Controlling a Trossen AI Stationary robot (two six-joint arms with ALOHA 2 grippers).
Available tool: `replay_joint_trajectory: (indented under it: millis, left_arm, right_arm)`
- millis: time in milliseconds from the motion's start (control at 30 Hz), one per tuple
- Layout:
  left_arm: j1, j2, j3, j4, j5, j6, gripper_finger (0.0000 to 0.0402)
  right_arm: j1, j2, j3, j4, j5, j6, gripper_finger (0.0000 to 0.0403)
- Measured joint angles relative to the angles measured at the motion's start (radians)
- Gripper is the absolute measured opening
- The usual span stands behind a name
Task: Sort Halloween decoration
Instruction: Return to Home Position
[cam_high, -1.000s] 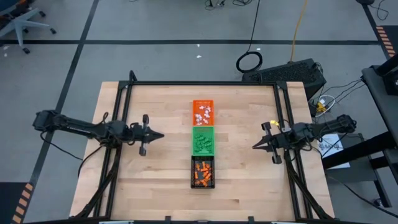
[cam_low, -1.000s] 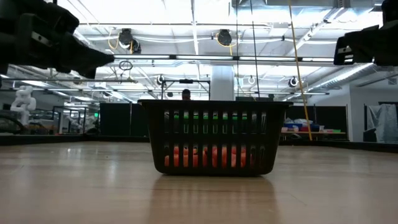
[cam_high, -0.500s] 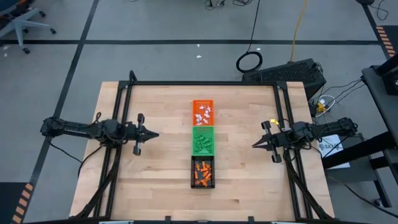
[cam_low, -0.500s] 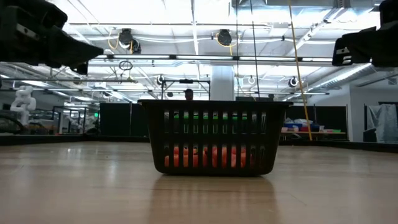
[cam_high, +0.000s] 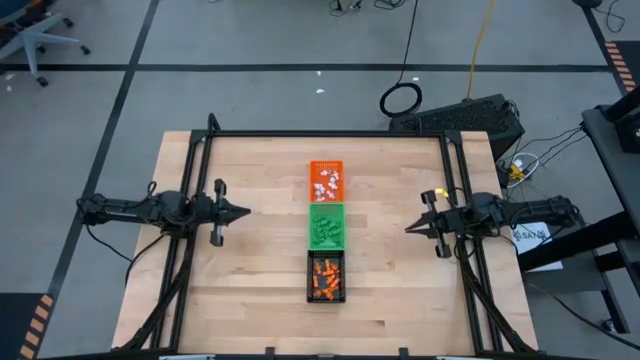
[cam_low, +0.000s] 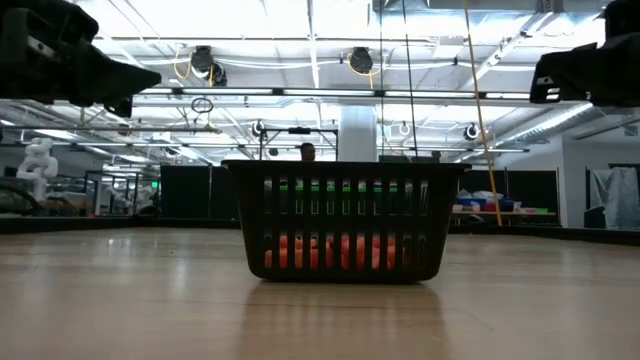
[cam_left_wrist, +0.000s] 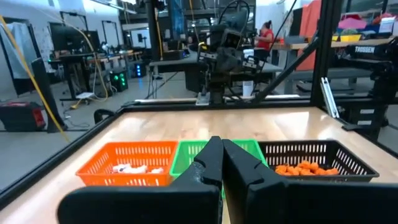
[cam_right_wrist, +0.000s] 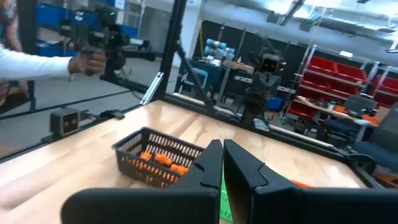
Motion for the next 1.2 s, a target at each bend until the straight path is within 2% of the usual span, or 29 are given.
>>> replay_joint_trajectory:
  millis: [267, 500, 833, 900, 1200]
  left_arm:
    - [-0.001, 0.0, 0.0, -0.003, 0.005, -0.018, 0.0004]
    - [-0.001, 0.0, -0.001, -0.006, 0.015, -0.028, 0.0004]
    - [-0.001, 0.002, -0.001, -0.014, 0.051, -0.031, 0.0004]
    - [-0.001, 0.002, -0.001, -0.014, 0.052, -0.031, 0.0004]
    - [-0.001, 0.002, -0.001, -0.015, 0.053, -0.031, 0.0004]
  right_arm:
    - [-0.039, 0.0, 0.0, 0.027, -0.003, 0.01, 0.0]
    - [-0.065, 0.0, 0.0, 0.033, -0.076, -0.016, 0.0]
    - [-0.131, 0.001, 0.0, -0.002, -0.057, 0.015, 0.0]
    - [-0.134, 0.002, 0.0, -0.009, -0.014, 0.036, 0.0]
    - [-0.136, 0.002, 0.0, -0.017, -0.011, 0.055, 0.0]
